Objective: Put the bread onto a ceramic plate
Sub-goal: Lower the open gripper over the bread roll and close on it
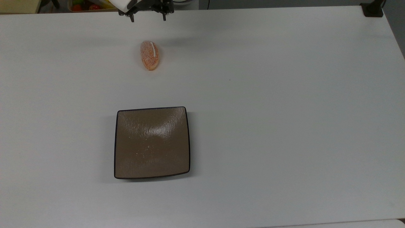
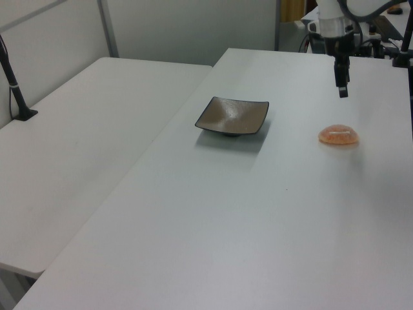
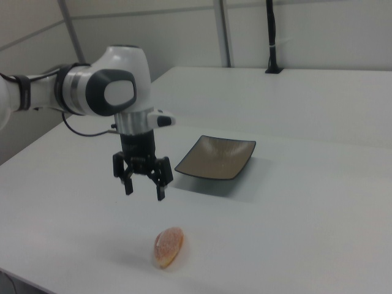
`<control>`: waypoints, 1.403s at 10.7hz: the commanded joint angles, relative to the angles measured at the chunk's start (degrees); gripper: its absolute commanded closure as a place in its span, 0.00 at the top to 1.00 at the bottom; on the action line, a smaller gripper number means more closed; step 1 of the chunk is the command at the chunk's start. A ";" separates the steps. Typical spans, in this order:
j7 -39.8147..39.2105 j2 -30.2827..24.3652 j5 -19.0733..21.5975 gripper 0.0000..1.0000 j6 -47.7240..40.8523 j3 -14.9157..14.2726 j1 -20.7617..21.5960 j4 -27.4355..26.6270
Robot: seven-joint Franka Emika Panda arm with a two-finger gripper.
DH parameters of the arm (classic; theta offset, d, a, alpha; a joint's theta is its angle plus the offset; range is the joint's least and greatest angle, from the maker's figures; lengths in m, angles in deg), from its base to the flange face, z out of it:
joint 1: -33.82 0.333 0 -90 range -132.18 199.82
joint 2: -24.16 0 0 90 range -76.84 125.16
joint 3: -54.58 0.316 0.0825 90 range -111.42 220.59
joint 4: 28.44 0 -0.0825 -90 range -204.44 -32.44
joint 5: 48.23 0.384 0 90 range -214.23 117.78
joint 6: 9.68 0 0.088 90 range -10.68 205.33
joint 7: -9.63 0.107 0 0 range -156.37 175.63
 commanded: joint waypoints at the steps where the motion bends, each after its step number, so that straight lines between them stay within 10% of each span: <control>1: -7.68 -3.23 -1.94 1.00 5.27 0.73 -0.92 -8.05; 8: -9.37 -5.44 -2.12 1.00 31.73 0.73 -2.32 -24.23; 15: -9.37 -1.84 -2.56 1.00 44.05 0.56 -3.91 -27.76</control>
